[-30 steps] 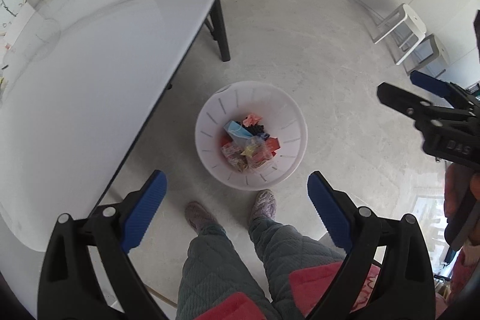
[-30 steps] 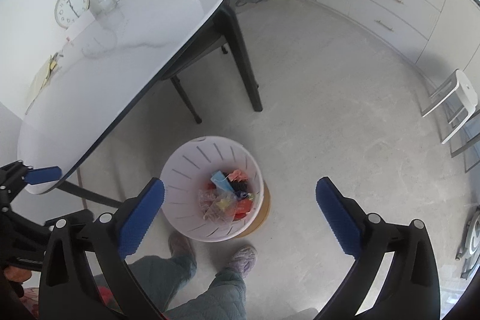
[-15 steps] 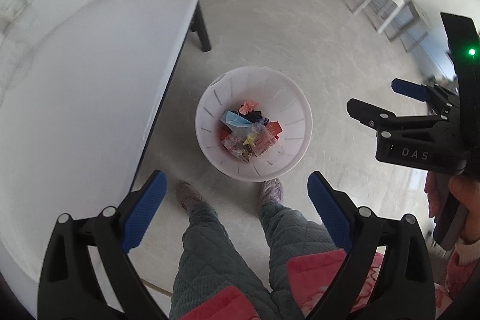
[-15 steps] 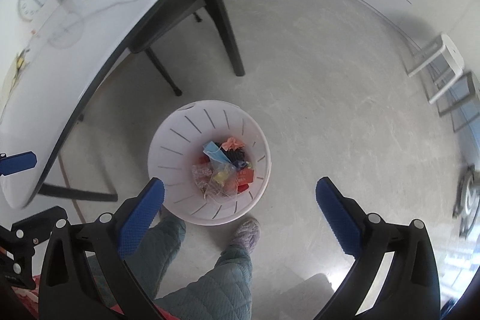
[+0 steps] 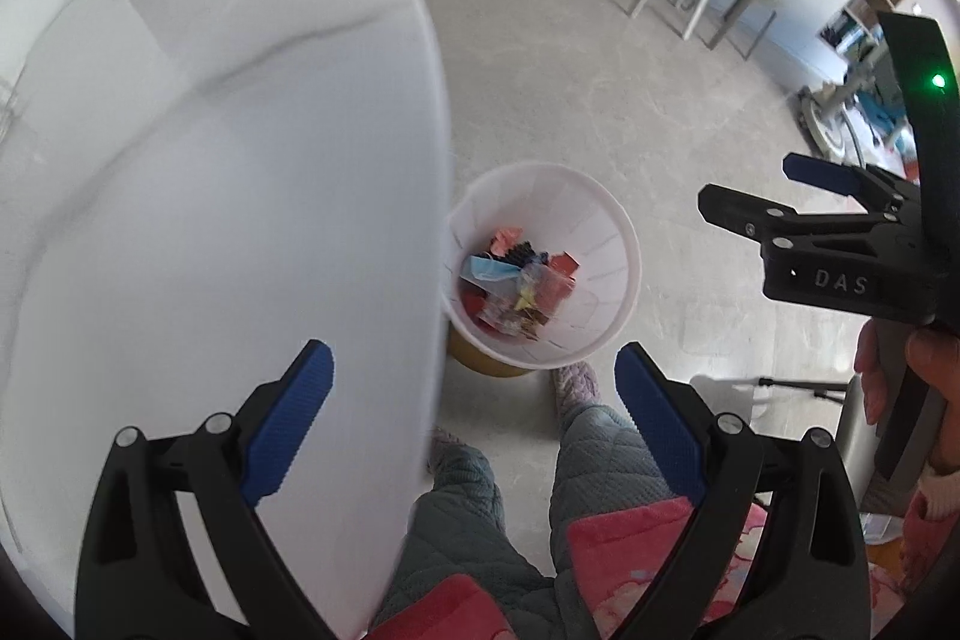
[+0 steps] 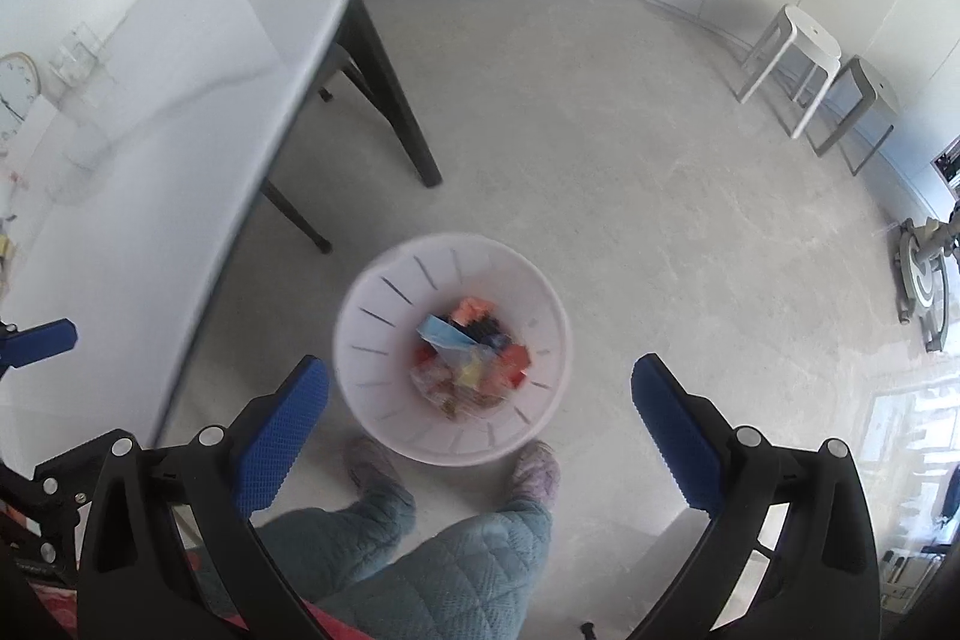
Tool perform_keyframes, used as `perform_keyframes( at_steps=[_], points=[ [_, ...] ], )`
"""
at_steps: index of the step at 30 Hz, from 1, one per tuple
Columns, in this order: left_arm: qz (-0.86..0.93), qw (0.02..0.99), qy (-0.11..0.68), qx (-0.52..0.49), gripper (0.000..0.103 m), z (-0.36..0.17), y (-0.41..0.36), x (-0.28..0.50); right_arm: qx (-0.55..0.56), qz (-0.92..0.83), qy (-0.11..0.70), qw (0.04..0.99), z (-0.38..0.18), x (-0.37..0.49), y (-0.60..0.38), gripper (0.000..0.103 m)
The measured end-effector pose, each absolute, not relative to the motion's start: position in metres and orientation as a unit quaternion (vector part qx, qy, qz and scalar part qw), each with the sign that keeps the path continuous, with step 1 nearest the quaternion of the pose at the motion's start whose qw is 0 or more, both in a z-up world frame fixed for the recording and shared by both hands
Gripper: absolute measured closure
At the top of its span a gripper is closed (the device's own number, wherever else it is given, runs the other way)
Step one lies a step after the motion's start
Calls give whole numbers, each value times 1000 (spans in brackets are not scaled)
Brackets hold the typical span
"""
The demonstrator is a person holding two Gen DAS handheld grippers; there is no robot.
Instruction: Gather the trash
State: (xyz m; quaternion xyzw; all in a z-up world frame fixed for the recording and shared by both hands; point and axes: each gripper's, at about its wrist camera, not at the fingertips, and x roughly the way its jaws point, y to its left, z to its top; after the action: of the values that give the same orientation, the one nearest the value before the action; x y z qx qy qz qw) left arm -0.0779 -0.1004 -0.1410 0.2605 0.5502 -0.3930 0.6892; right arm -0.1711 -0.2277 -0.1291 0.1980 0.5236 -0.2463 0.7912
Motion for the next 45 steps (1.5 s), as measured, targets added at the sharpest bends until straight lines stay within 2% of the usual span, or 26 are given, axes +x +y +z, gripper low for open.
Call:
perform_keyframes(
  at_steps=[11, 18, 27, 38, 40, 41, 45],
  points=[
    [-272, 793, 527, 139, 12, -87, 36, -3, 89, -108, 498, 856, -71, -51, -113, 3],
    [-188, 833, 515, 70, 12, -69, 87, 12, 42, -14, 472, 881, -42, -15, -65, 3],
    [-130, 880, 456, 28, 12, -15, 87, 12, 28, 25, 431, 902, 6, -2, -62, 3],
    [-107, 928, 356, 11, 12, 84, 62, 8, 21, -11, 323, 946, 108, -8, -117, 3],
    [-100, 938, 333, 10, 11, 107, 58, 7, 23, -14, 305, 952, 124, -11, -125, 3],
    [-94, 942, 323, 9, 7, 117, 57, 6, 24, -14, 295, 955, 133, -13, -128, 3],
    [-75, 950, 303, 0, 7, 142, 52, -1, 27, -19, 266, 964, 155, -22, -137, 3]
  ],
)
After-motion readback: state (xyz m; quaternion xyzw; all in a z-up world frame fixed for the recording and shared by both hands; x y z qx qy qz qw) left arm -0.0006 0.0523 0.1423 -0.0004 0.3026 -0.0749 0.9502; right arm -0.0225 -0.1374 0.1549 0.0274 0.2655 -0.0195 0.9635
